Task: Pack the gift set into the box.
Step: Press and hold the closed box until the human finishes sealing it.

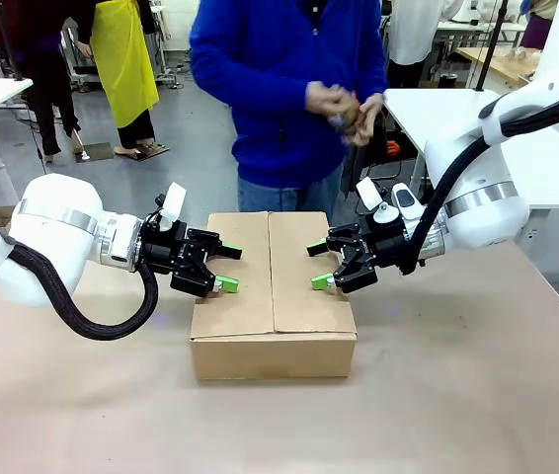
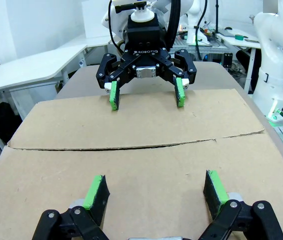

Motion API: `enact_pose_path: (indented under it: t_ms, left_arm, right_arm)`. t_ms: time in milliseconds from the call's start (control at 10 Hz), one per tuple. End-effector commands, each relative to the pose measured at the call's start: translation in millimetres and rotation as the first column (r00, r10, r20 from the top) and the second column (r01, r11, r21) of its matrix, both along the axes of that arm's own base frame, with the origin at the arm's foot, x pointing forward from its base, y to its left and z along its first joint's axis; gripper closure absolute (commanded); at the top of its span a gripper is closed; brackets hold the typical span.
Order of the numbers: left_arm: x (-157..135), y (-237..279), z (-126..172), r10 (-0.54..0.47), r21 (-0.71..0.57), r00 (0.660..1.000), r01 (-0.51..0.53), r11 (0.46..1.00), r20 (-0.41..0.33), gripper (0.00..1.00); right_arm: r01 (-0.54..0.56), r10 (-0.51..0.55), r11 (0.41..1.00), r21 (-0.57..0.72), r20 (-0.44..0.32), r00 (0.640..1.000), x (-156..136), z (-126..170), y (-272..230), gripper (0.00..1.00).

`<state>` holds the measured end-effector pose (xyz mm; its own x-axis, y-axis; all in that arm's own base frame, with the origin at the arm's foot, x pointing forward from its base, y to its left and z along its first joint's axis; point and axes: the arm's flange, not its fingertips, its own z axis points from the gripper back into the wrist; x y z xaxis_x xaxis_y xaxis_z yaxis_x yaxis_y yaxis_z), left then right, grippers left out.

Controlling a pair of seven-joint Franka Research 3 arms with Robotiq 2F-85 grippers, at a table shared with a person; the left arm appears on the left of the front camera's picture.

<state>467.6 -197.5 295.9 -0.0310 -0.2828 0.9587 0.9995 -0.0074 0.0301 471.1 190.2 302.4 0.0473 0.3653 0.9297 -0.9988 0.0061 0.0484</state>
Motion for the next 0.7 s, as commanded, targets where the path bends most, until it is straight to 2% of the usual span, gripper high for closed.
enact_pose_path:
  t_ms: [0,600]
  left_arm:
    - [-1.3,0.2,-2.6,0.001,0.007,1.000,-0.001,1.000,0.004,0.00]
    - [-1.3,0.2,-2.6,0.001,0.007,1.000,-0.001,1.000,0.004,0.00]
  right_arm:
    - [-0.001,0.001,1.000,0.000,-0.004,1.000,-0.1,-2.0,0.7,0.00]
    - [-0.001,0.001,1.000,0.000,-0.004,1.000,-0.1,-2.0,0.7,0.00]
